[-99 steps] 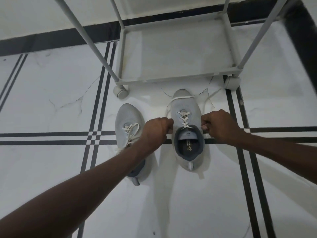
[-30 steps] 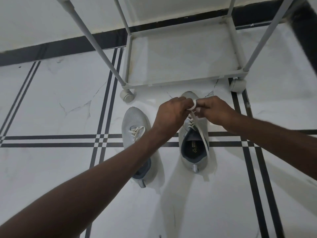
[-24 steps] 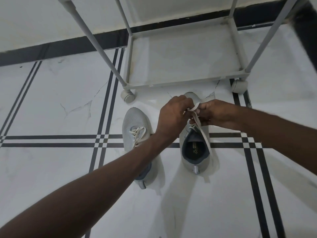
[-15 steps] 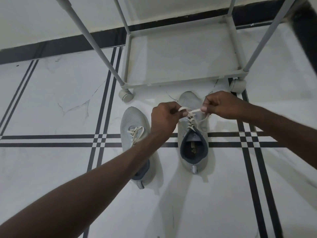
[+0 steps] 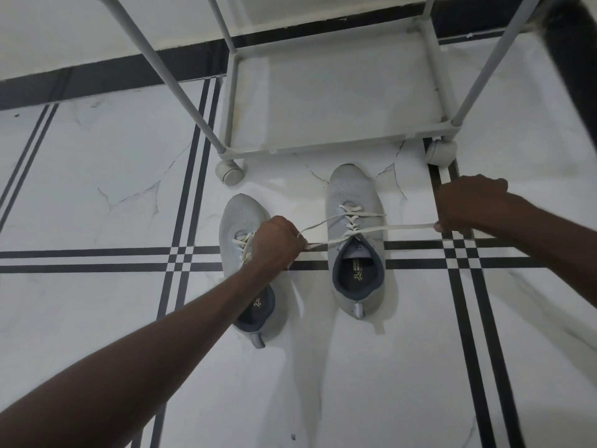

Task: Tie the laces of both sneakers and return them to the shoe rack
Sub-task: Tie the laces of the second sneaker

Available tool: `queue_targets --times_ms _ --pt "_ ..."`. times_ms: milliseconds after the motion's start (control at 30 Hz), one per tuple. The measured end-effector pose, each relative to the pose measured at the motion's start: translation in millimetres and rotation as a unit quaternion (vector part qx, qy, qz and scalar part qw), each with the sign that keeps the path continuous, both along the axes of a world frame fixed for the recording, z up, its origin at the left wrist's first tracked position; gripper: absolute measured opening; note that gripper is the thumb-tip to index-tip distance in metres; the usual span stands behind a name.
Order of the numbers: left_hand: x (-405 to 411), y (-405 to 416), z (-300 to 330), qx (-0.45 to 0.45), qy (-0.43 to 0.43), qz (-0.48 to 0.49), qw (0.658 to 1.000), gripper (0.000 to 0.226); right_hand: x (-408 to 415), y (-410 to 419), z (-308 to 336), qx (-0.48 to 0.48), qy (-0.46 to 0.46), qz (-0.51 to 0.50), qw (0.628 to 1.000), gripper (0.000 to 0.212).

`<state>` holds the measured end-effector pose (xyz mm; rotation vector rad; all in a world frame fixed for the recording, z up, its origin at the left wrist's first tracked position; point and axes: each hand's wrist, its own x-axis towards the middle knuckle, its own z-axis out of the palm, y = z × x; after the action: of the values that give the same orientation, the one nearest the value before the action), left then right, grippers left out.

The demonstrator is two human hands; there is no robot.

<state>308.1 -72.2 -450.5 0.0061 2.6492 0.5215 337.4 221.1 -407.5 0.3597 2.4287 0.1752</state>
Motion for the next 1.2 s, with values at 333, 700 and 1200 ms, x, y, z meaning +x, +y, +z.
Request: queue_targets --times_ms 333,700,1200 --pt "17 44 9 0.097 0.010 -0.101 0.990 0.011 18 -52 -29 -0.388 0.194 0.024 0.901 0.026" --pt "18 36 2 0.016 0.117 -0.289 0.950 0.019 30 -68 -46 -0.377 0.258 -0.002 0.889 0.023" --pt "27 17 -1 -0.044 0.185 -0.433 0.881 0.028 35 -68 -59 -0.312 0.228 0.106 0.916 0.021"
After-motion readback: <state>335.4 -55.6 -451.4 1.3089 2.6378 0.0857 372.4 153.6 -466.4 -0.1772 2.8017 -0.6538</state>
